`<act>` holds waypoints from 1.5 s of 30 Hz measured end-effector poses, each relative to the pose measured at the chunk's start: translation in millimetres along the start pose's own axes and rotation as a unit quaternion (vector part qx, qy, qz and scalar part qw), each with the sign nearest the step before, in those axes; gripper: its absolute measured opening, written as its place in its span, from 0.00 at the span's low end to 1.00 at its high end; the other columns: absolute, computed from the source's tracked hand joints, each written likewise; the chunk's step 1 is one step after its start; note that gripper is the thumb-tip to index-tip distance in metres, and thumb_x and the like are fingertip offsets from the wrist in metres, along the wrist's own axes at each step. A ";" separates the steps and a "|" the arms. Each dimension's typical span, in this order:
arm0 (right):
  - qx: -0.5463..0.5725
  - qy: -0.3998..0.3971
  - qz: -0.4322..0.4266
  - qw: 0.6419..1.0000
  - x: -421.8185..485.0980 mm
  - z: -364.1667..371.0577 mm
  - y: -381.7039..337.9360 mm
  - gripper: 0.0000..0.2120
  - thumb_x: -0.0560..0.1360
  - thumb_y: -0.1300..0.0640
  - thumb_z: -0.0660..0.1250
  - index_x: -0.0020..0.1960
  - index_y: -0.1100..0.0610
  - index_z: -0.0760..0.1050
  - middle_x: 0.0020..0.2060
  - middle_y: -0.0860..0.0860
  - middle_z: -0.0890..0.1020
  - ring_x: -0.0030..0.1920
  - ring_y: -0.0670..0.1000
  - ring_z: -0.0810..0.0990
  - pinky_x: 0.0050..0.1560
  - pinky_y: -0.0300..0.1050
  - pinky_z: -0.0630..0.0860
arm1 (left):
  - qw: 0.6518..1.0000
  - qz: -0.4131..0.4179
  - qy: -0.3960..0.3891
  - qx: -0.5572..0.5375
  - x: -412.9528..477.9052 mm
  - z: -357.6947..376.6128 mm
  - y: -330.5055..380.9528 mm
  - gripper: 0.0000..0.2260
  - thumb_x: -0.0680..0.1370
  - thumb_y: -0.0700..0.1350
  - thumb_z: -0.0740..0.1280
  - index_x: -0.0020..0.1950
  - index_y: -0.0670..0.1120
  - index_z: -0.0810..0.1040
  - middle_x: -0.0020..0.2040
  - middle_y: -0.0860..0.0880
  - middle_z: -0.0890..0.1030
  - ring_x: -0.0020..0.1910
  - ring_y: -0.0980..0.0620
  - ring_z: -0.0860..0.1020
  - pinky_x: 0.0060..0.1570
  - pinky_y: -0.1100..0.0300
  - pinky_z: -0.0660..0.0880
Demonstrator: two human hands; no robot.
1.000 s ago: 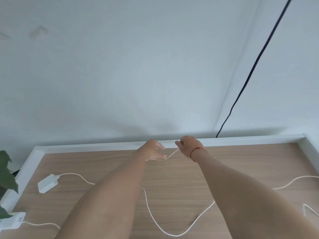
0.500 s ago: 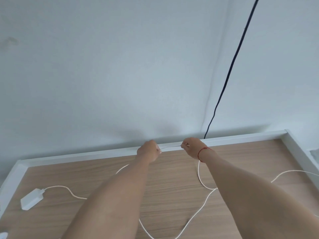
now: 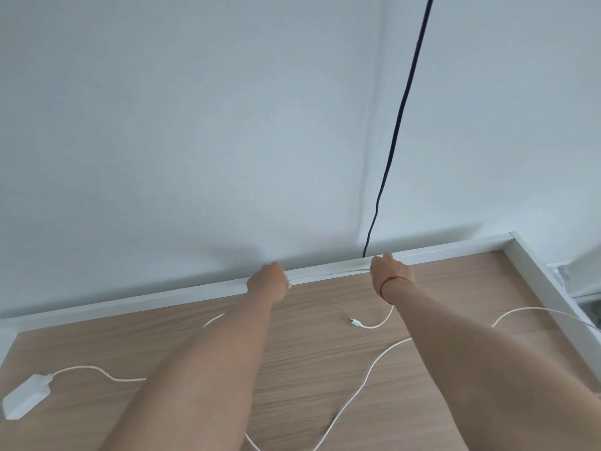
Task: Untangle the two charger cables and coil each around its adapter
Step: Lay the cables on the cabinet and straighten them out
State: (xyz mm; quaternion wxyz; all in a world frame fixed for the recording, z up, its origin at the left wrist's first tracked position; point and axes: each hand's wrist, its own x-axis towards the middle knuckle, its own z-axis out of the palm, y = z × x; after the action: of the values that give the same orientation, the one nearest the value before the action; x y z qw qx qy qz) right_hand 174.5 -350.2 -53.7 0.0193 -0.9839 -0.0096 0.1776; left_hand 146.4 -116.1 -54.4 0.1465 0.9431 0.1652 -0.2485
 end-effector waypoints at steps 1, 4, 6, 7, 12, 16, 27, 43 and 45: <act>0.008 -0.011 0.009 1.000 0.1 0.8 1.3 0.13 0.78 0.65 0.55 0.59 0.58 0.72 0.59 0.56 0.74 0.58 0.58 0.77 0.50 0.46 0.70 | 1.000 0.002 0.001 -0.003 1.6 0.4 1.8 0.05 0.78 0.45 0.65 0.49 0.46 0.80 0.42 0.50 0.77 0.42 0.46 0.75 0.42 0.59 0.70; 0.069 -0.025 0.033 0.997 2.3 3.9 3.0 0.12 0.78 0.66 0.55 0.57 0.60 0.73 0.57 0.57 0.78 0.57 0.59 0.78 0.47 0.45 0.70 | 1.000 -0.003 0.005 -0.002 4.7 2.5 5.2 0.09 0.78 0.46 0.65 0.55 0.45 0.80 0.48 0.48 0.79 0.45 0.45 0.76 0.44 0.58 0.72; 0.112 -0.010 0.037 0.993 2.2 2.7 3.0 0.08 0.79 0.63 0.56 0.53 0.60 0.73 0.55 0.58 0.78 0.55 0.60 0.78 0.45 0.44 0.69 | 1.000 -0.011 0.001 -0.001 5.1 3.7 5.3 0.08 0.78 0.46 0.66 0.53 0.44 0.80 0.52 0.47 0.81 0.49 0.44 0.79 0.44 0.58 0.72; 0.126 0.003 0.036 0.991 2.1 1.3 3.9 0.08 0.80 0.60 0.56 0.51 0.60 0.73 0.55 0.58 0.78 0.55 0.60 0.78 0.45 0.44 0.69 | 1.000 -0.013 -0.002 -0.003 6.5 4.9 4.3 0.07 0.78 0.46 0.66 0.52 0.44 0.79 0.52 0.46 0.81 0.51 0.44 0.80 0.44 0.58 0.72; 0.126 0.033 0.024 0.991 4.2 -2.0 9.6 0.13 0.79 0.53 0.60 0.55 0.61 0.76 0.55 0.58 0.78 0.55 0.60 0.78 0.45 0.44 0.69 | 1.000 -0.015 -0.015 -0.014 5.4 7.3 0.4 0.08 0.79 0.46 0.65 0.54 0.44 0.80 0.50 0.47 0.83 0.51 0.45 0.80 0.46 0.58 0.72; 0.054 0.035 0.037 0.997 1.8 0.2 22.2 0.21 0.78 0.43 0.57 0.59 0.58 0.75 0.59 0.55 0.75 0.60 0.57 0.75 0.57 0.46 0.69 | 1.000 -0.011 -0.018 -0.019 7.8 7.1 -3.0 0.07 0.79 0.46 0.65 0.50 0.45 0.80 0.47 0.48 0.82 0.47 0.45 0.79 0.45 0.58 0.72; 0.054 0.066 0.077 0.993 6.7 25.3 49.1 0.13 0.76 0.70 0.55 0.56 0.64 0.76 0.61 0.60 0.67 0.60 0.58 0.69 0.58 0.45 0.73 | 0.997 0.052 -0.015 -0.063 6.9 43.1 6.2 0.07 0.77 0.44 0.69 0.52 0.44 0.84 0.55 0.48 0.82 0.56 0.47 0.79 0.57 0.56 0.75; 0.043 -0.024 0.064 0.997 10.1 18.2 49.6 0.14 0.75 0.66 0.57 0.58 0.59 0.75 0.62 0.55 0.70 0.59 0.57 0.76 0.55 0.48 0.74 | 0.996 0.036 -0.011 -0.077 -1.9 41.9 11.1 0.08 0.76 0.42 0.70 0.55 0.46 0.81 0.56 0.47 0.81 0.55 0.46 0.79 0.57 0.55 0.75; 0.090 -0.049 0.067 0.992 7.6 12.4 45.2 0.13 0.75 0.64 0.57 0.56 0.58 0.75 0.62 0.55 0.72 0.60 0.58 0.76 0.57 0.48 0.75 | 0.995 0.038 -0.009 -0.087 -7.0 39.8 11.8 0.10 0.76 0.44 0.70 0.56 0.46 0.79 0.57 0.47 0.80 0.56 0.46 0.78 0.58 0.55 0.74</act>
State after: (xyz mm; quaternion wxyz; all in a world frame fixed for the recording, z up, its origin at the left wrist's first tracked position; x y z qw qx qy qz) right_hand 177.9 -394.8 -69.8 0.0950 -0.9667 0.0717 0.2266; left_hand 128.5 -142.7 -81.7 0.2387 0.9302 0.1487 -0.2358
